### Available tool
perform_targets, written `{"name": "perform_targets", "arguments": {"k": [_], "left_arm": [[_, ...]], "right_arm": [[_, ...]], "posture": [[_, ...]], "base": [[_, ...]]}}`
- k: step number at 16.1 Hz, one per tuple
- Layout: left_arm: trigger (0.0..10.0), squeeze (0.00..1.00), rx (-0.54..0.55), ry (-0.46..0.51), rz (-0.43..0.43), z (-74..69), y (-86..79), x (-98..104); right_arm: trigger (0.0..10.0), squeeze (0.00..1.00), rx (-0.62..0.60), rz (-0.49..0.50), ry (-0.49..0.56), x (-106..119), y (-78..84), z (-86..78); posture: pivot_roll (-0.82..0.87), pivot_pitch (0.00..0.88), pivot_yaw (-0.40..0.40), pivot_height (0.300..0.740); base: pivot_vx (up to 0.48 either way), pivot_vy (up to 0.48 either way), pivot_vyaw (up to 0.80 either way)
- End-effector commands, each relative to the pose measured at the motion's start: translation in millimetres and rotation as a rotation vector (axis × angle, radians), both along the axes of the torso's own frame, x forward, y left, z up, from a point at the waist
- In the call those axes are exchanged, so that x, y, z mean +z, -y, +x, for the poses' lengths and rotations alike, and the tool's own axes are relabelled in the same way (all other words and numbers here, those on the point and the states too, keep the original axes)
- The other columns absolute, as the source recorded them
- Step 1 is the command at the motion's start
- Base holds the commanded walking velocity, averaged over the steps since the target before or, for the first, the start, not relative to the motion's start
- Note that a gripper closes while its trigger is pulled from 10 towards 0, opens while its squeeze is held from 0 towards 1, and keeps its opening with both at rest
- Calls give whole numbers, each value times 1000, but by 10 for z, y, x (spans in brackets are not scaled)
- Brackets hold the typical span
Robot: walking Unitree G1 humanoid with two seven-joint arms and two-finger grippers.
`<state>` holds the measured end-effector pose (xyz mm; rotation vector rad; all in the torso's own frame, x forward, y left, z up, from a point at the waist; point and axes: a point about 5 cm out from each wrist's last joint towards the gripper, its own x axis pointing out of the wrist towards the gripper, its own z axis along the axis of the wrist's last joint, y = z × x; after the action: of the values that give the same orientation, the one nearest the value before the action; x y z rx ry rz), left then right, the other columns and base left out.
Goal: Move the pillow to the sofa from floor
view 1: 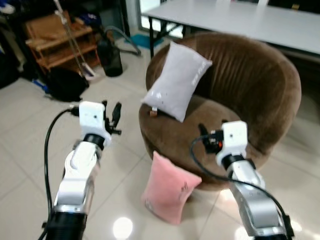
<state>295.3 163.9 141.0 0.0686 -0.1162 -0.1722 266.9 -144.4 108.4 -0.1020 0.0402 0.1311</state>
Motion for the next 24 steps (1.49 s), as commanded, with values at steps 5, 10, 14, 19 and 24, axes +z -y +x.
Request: {"name": "perform_targets", "arguments": {"k": [5, 10, 14, 19, 24], "left_arm": [[10000, 0, -11, 6, 7, -4, 4, -4], [10000, 0, -41, -15, 20, -53, 24, -70], [10000, 0, -62, -19, 51, -119, 27, -140], [10000, 0, -42, -34, 39, -121, 5, -163], [10000, 0, -25, -46, 31, -132, 0, -192]], "right_arm": [[10000, 0, 3, 7, 30, 57, -10, 27], [10000, 0, 52, 8, -12, 10, -57, 8], [10000, 0, 67, 14, -16, -7, -61, -8], [10000, 0, 91, 8, -23, -9, -82, -19], [10000, 0, 105, 1, -30, -12, -80, -24]], "posture": [[-31, 0, 52, 740], [-31, 0, 46, 735], [-30, 0, 40, 705], [-33, 0, 37, 675], [-34, 2, 31, 635]], "base": [[416, 0, 0], [157, 0, 0], [0, 0, 0], [0, 0, 0], [0, 0, 0]]}}
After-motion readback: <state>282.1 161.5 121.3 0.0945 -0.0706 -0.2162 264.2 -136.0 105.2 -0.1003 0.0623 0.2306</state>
